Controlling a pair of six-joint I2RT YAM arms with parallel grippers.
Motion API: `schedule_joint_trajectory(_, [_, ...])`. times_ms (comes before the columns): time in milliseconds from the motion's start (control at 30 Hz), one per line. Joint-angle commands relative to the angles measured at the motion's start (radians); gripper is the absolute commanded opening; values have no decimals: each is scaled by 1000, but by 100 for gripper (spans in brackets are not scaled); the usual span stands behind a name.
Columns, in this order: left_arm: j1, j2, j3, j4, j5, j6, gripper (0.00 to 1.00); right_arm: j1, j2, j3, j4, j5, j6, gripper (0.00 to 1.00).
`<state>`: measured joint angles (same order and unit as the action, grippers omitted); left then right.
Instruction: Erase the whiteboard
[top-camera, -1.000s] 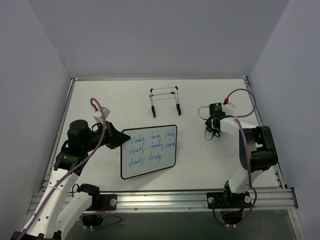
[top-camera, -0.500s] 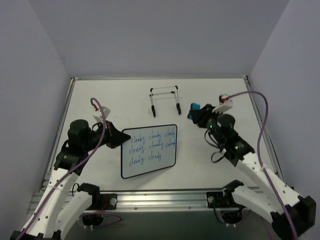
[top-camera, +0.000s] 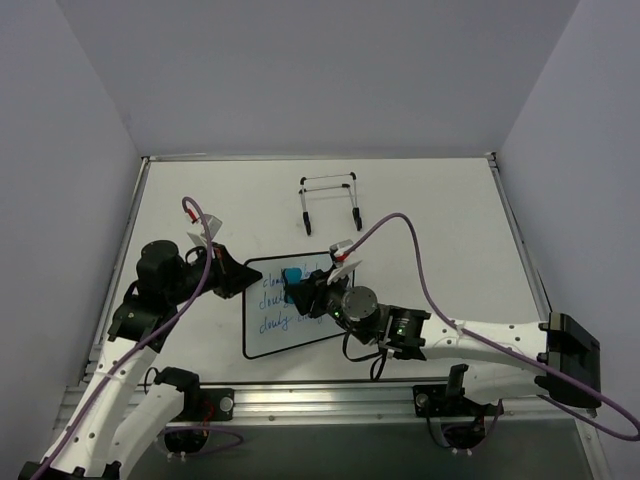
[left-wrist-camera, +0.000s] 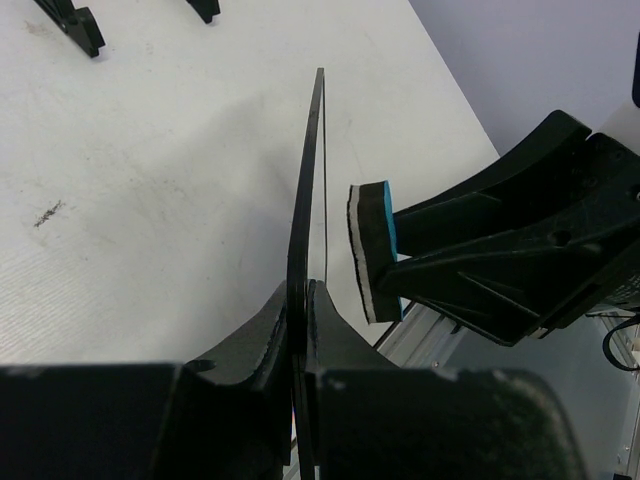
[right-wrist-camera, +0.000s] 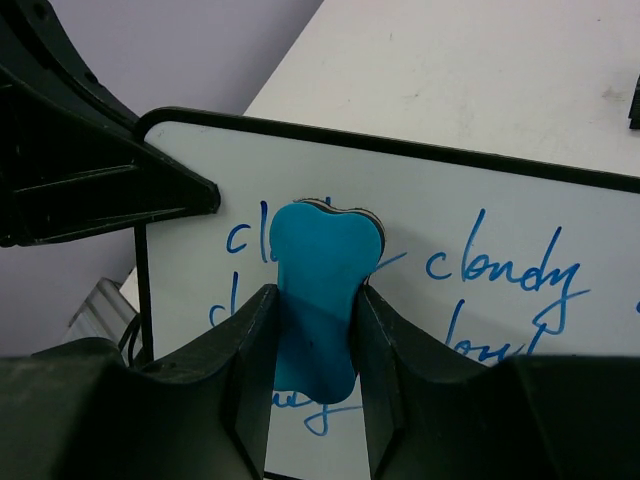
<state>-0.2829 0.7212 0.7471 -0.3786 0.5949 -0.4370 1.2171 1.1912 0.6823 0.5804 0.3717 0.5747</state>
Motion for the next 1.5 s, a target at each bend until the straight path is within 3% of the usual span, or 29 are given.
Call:
schedule_joint_trajectory(0, [-12, -5, 23, -31, -63, 50, 2, 9, 28, 54, 133, 99, -30, 0])
schedule_joint_trajectory(667, [-21, -29, 26, -54, -118, 60, 2, 70, 156, 124, 160, 85, -18, 0])
schedule_joint_trajectory(767, [-24, -29, 26, -56, -121, 60, 2, 94, 199, 164, 161, 121, -18, 0])
schedule_joint_trajectory(900, [-29, -25, 28, -54, -116, 61, 2, 142, 231, 172, 142, 289, 22, 0])
schedule_joint_trajectory(1233, [-36, -26, 26, -51, -107, 61, 2, 159, 291, 161, 84, 265, 115, 0])
schedule_joint_trajectory(1467, [-47, -28, 24, -48, -104, 58, 2, 3, 300, 148, -5, 187, 146, 0])
